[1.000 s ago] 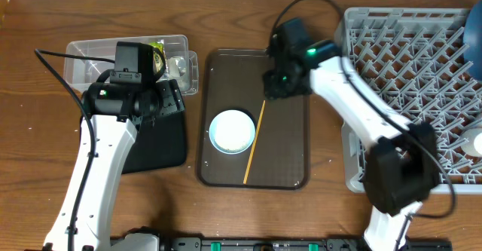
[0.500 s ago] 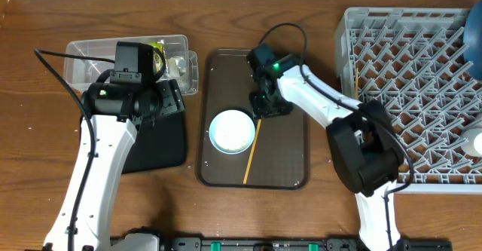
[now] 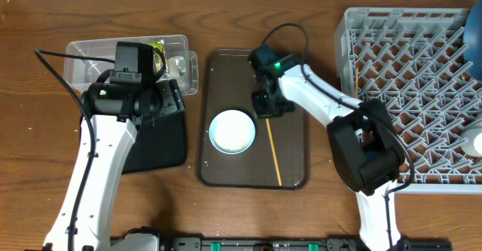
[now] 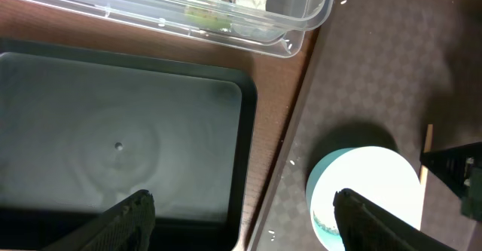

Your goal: Sort waste into correct bins and load items into the dishwasher rack

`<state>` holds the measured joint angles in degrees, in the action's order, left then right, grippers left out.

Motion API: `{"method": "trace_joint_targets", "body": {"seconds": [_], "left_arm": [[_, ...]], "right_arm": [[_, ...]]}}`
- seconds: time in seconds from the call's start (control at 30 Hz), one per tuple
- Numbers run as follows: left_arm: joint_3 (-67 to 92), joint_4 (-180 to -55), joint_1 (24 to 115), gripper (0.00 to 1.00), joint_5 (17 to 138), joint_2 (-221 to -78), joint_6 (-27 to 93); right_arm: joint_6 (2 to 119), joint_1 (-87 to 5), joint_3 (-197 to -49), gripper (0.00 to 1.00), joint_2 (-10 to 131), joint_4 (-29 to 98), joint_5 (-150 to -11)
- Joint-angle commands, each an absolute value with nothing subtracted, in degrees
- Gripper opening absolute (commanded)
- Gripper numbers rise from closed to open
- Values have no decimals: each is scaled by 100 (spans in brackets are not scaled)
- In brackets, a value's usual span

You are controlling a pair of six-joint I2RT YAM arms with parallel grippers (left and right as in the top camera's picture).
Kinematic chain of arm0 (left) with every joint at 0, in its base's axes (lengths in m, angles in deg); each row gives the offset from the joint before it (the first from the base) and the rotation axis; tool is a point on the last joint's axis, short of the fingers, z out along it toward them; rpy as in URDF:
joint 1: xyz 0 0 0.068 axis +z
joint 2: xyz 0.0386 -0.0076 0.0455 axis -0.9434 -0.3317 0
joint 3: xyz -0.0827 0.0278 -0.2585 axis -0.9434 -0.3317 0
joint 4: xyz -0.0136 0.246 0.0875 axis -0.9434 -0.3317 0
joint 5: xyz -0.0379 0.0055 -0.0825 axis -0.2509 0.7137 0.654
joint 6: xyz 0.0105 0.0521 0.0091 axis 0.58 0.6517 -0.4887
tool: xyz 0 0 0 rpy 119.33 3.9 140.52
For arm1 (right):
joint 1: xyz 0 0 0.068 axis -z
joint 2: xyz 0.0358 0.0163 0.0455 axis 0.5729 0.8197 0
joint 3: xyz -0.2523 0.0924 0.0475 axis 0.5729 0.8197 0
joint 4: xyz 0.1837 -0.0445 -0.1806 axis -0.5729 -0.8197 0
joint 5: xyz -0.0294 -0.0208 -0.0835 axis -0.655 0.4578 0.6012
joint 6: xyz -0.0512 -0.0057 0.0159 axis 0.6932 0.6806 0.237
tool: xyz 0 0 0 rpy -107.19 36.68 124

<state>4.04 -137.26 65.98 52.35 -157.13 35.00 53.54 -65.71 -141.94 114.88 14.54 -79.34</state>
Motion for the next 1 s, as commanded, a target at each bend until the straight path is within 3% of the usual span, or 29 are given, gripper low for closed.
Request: {"method": "trace_joint_targets", "body": {"seconds": [0.0,0.57,0.97], "left_arm": [[400,-13760,6622,79,5165,-15726,3493],[400,-13760,6622,79,5165,-15726,3493],[400,-13760,6622,79,5165,-15726,3493]], "right_arm": [[5702,-6219,-14255,1,11567,1417,-7905],[7914,-4340,-16869,1,10747,-612,-7940],[8274,-3227,-16823,1,10776,-660,-7464]]}}
